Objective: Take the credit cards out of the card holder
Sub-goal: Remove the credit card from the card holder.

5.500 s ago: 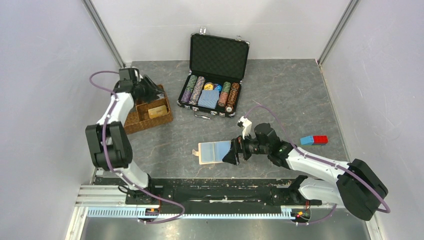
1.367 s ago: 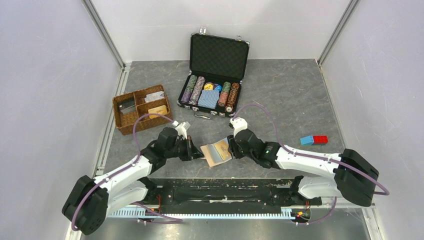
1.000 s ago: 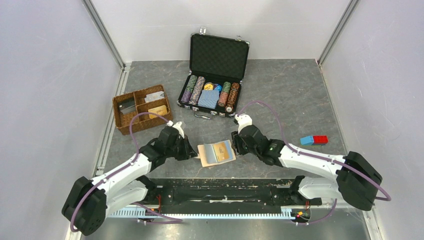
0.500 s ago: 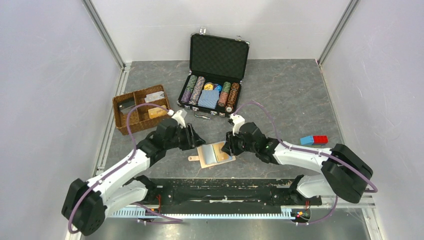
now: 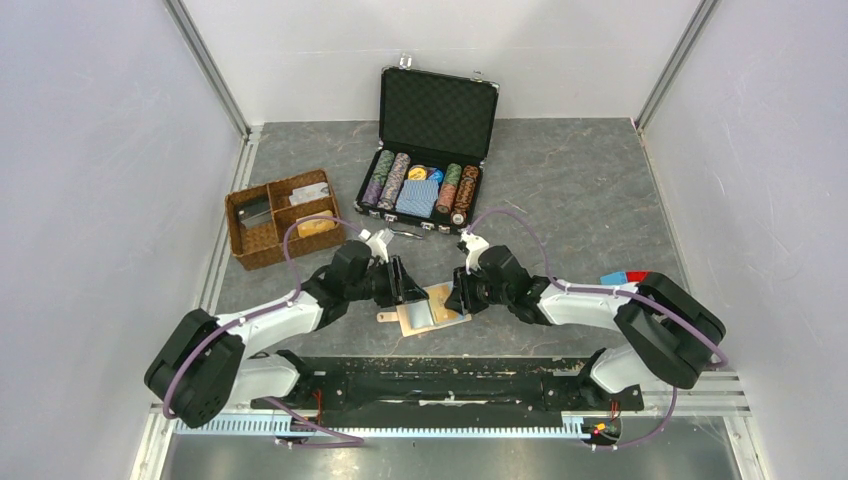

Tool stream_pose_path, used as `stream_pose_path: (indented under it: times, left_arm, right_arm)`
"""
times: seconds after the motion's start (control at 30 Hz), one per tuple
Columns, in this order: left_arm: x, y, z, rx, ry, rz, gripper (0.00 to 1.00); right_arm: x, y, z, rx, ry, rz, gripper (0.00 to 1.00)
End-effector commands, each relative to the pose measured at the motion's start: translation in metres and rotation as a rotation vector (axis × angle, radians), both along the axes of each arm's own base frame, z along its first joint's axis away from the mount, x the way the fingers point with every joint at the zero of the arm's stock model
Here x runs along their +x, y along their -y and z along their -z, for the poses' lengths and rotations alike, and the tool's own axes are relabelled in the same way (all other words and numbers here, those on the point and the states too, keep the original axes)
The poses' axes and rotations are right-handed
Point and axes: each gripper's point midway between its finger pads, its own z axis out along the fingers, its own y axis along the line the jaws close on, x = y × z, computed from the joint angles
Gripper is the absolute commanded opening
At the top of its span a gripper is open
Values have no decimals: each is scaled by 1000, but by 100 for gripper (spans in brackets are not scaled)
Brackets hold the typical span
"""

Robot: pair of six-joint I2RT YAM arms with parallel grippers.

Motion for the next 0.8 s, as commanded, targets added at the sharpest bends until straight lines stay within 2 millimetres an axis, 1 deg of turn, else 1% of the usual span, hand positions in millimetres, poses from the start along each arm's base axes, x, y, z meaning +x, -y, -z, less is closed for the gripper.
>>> stream_pose_path:
  times: [0.0,0.2,0.63,0.77]
  left_arm:
    - [5,5,-3,-34,36,-8,43]
    - [6,-2,16,11,29,-37,43]
    - [7,0,34,-17,24,-59,43]
    - [6,1,44,-6,9,-54,43]
  right_arm:
    - [-2,0,0,34,5,5,29]
    - [-4,3,4,28,-1,6,28]
    - [-16,10,17,43,-55,32,27]
    - [-18,10,18,58,-64,45,27]
